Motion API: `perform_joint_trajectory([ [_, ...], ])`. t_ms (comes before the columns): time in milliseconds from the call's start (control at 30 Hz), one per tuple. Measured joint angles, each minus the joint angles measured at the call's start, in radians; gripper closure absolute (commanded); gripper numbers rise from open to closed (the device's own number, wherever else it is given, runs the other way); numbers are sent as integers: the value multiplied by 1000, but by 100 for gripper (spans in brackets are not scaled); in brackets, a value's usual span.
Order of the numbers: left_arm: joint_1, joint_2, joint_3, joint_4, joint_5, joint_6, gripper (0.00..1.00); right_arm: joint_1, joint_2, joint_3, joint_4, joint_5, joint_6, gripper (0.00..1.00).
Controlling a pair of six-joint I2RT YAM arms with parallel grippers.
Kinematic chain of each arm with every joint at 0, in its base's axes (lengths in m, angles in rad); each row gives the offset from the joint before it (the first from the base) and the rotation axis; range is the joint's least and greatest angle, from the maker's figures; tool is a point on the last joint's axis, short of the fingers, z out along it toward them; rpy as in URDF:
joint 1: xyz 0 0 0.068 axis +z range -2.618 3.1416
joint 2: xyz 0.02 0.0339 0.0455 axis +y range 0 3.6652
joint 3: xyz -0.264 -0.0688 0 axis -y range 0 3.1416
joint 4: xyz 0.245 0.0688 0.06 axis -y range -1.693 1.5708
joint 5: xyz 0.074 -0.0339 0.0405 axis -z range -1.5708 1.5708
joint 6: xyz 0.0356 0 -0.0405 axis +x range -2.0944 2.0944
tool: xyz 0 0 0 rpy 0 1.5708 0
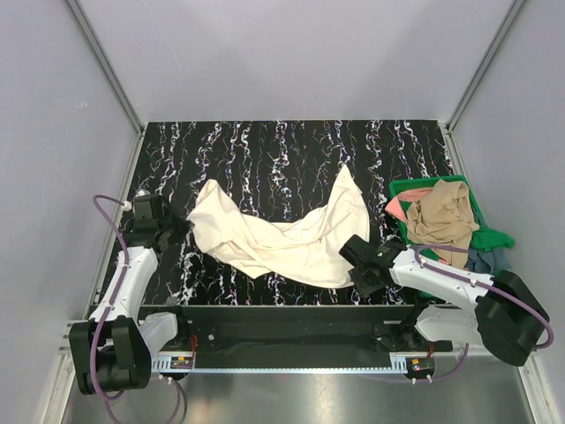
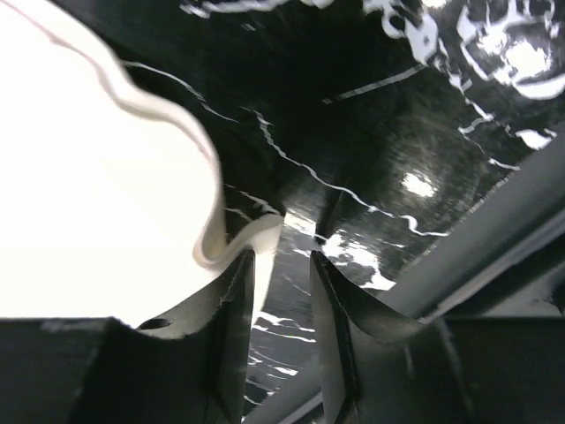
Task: Fold and stack the t-shirts
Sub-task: Flatten the tshirt out
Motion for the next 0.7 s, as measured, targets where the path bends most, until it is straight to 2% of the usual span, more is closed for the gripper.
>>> perform_joint_trajectory([
  [200,-7,0,0,0,-3,0,100,-1,-56,-16,7,52,32,59],
  [567,-27,0,0,0,-12,-1,100,-1,-10,-27,28,50,39,59],
  [667,-33,0,2,0,-16,0,100,-1,2,-22,40,47,37,65],
  [700,-37,0,3,0,-21,0,100,-1,8,-20,48,46,36,80],
])
